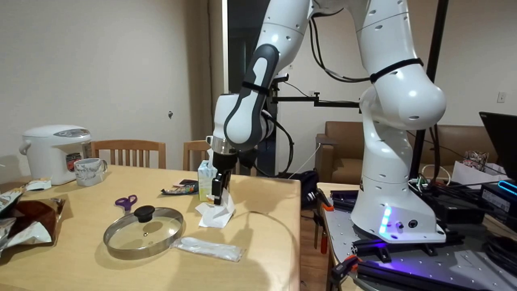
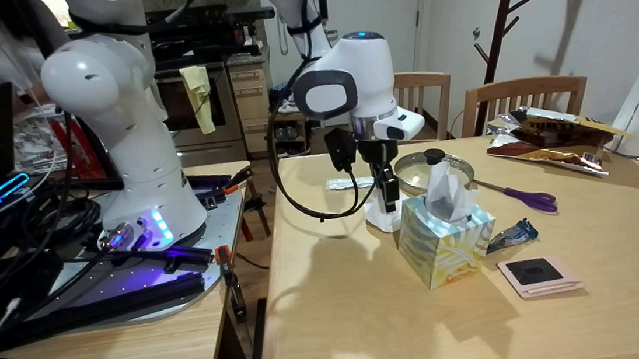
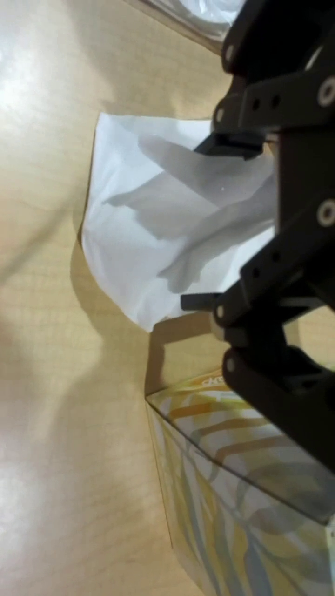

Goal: Put a tissue on the table then put the pack on the table on it

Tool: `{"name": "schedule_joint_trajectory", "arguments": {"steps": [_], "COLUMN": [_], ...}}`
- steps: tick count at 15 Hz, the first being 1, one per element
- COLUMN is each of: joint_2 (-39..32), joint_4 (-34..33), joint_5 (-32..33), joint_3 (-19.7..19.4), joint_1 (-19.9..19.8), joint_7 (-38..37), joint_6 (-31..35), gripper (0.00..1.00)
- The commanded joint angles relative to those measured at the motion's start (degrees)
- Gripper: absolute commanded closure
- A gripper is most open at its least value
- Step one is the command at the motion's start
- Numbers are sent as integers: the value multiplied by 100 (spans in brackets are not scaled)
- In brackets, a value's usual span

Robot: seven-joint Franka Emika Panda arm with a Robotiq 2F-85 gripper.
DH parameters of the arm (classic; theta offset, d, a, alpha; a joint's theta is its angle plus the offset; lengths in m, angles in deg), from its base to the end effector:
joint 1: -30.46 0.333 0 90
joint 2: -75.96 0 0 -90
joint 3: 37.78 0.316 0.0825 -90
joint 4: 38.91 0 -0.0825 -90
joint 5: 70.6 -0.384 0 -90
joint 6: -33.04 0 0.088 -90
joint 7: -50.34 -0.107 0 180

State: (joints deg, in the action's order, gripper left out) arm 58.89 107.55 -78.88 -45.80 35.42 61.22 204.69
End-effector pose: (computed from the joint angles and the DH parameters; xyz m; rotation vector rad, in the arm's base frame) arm 0.4603 -0.0386 0.1741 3.1066 0.0064 0.2253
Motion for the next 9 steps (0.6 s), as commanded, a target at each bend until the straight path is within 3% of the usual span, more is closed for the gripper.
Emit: {"name": "schedule_joint_trajectory", "arguments": {"steps": [1,6,9], "joint_2": [231,377,628], "joint_4": [13,155,301], "joint_5": [123,-232,-31], "joint_3": [442,908,796], "joint_1": [-444,-785,-638], "joint_7": [-328,-545,-910], "joint_6": [-302,-373,-179], "gripper": [4,0,0]}}
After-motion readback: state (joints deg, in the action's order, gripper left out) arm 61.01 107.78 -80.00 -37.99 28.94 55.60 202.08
